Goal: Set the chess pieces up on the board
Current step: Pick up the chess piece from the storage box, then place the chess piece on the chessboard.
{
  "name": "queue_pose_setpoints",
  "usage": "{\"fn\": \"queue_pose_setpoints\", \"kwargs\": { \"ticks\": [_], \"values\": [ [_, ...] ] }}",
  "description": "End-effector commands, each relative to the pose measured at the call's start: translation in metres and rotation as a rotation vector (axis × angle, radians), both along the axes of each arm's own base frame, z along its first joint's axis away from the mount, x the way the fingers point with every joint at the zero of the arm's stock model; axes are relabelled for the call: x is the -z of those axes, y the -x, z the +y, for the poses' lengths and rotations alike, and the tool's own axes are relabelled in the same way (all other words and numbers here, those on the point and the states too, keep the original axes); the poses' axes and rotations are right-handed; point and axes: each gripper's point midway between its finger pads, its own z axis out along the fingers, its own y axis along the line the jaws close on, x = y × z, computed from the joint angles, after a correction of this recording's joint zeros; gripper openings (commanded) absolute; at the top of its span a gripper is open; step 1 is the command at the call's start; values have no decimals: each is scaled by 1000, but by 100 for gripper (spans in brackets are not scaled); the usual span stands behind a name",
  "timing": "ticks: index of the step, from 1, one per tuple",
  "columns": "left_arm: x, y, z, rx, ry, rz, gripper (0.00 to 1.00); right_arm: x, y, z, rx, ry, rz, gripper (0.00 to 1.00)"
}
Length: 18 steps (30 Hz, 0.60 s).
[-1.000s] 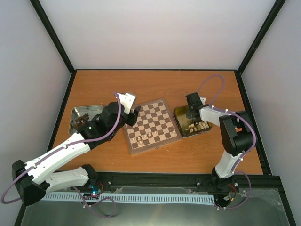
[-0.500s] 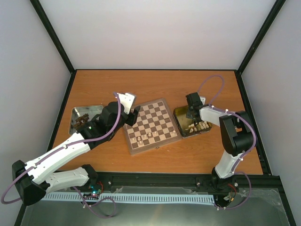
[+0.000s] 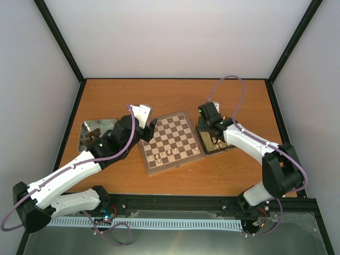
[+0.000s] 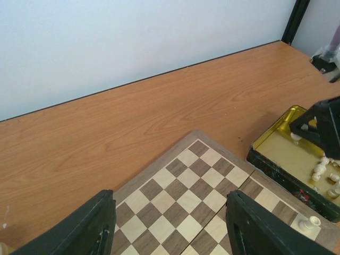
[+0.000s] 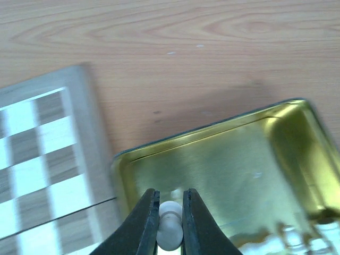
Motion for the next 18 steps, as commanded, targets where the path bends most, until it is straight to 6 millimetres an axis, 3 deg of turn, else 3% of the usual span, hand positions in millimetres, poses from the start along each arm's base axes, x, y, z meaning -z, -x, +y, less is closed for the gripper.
{"fn": "queue_pose_setpoints", "kwargs": {
  "ticks": [1, 5, 9, 18],
  "values": [
    [-21, -3, 13, -61, 61, -66, 58, -16, 23, 51, -131, -22, 3, 9],
    [-28, -3, 24, -109, 87, -93, 58, -12, 49, 98, -251, -27, 36, 10],
    [-33, -2, 30, -132, 112, -113, 59, 6, 71, 128, -338, 1, 86, 9],
    [-34, -1, 31, -135, 118, -115, 59, 39, 98, 147, -412, 18, 166, 10]
  ]
}}
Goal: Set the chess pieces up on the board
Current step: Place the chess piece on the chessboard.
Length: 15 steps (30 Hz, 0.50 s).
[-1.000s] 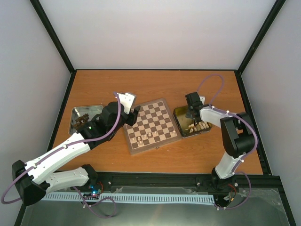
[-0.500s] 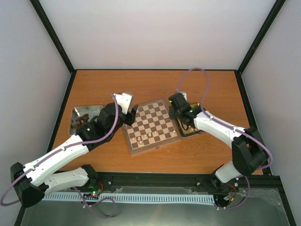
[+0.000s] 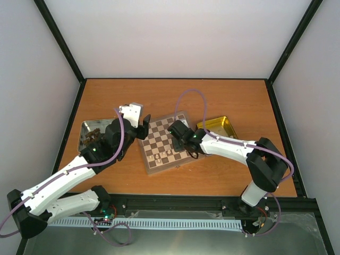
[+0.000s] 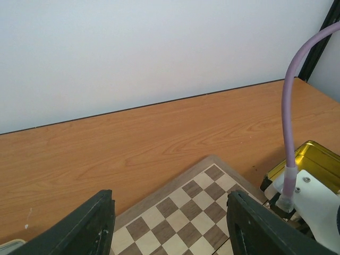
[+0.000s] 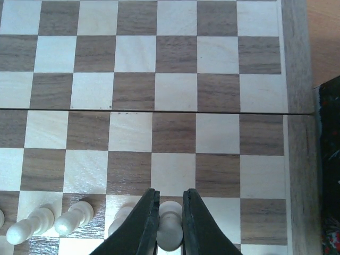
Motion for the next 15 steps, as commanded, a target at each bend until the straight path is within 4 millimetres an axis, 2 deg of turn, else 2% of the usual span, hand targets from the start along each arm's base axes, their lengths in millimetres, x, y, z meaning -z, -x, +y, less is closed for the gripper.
{"fn": "queue_pose_setpoints", "kwargs": {
  "ticks": [1, 7, 15],
  "values": [
    [-9, -4, 5, -30, 37, -24, 59, 12, 16, 6, -28, -5, 45, 10],
    [-7, -4, 3, -21, 34, -18, 59, 31, 24, 5, -24, 31, 90, 10],
    [-6, -4, 2, -18, 30, -14, 59, 39, 22, -2, 17, 72, 97, 10]
  ]
}}
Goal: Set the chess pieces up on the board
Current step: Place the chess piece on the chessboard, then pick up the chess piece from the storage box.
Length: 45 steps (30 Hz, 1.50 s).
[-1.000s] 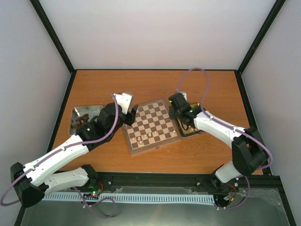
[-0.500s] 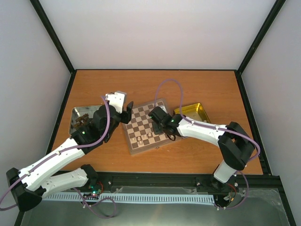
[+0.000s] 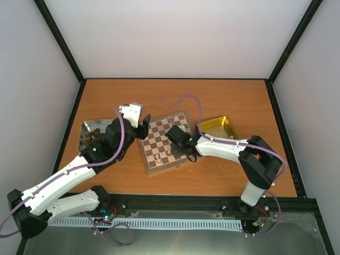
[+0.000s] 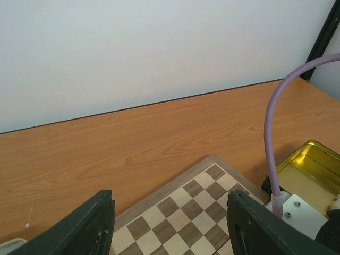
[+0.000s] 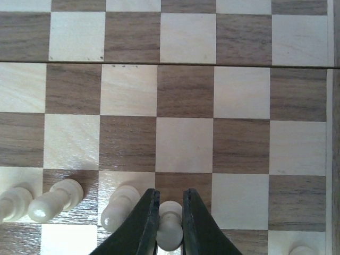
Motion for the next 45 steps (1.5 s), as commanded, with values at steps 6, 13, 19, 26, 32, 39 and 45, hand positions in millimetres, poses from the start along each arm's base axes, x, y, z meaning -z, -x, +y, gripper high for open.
{"fn": "queue_pose_setpoints", "kwargs": {
  "ticks": [6, 13, 19, 26, 32, 39, 45],
  "values": [
    [-8, -3, 2, -14, 34, -18, 59, 12, 2, -7, 30, 54, 11, 11],
    [-8, -3, 2, -15, 32, -18, 59, 15, -2, -7, 39, 68, 0, 13],
    [-8, -3, 2, -17, 31, -18, 59, 11, -1, -5, 37, 60, 5, 20],
    [-10, -3, 4, -27, 41, -25, 59, -30, -5, -7, 54, 4, -54, 31],
    [-12, -2, 6, -32, 51, -28, 59, -56, -10, -9, 95, -52, -99, 31],
    [-14, -1, 11, -51, 87, -39, 59, -91, -22, -58, 284, -61, -177, 34],
    [-50, 6, 32, -117, 182, -145, 60, -102, -13, -103, 359, -36, -184, 42]
  ]
}}
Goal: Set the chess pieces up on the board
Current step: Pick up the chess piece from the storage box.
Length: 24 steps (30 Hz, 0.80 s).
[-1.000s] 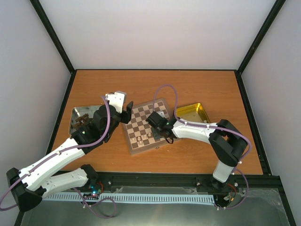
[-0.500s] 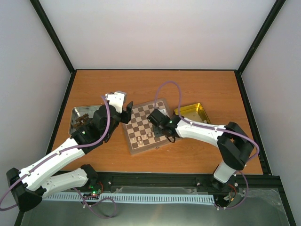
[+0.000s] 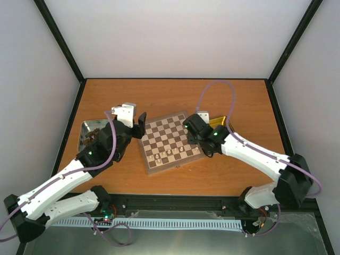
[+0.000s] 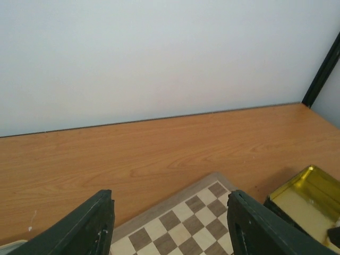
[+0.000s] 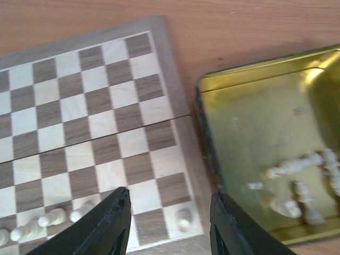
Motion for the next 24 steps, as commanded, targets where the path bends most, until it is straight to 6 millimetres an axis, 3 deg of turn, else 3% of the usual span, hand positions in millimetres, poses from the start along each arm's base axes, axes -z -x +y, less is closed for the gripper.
{"fn": "queue_pose_setpoints", "kwargs": {
  "ticks": [1, 9, 14, 24],
  "values": [
    [-44, 5, 25, -88, 128, -122, 61, -3, 9, -49, 116, 56, 7, 43],
    [-75, 14, 44, -133, 210, -213, 65, 4, 10, -107, 254, 30, 56, 50],
    [-74, 11, 47, -162, 202, -210, 67, 13, 0, -110, 247, -29, 112, 50],
    [-57, 8, 43, -157, 166, -192, 68, 41, -16, -105, 228, 23, 197, 37]
  ]
}}
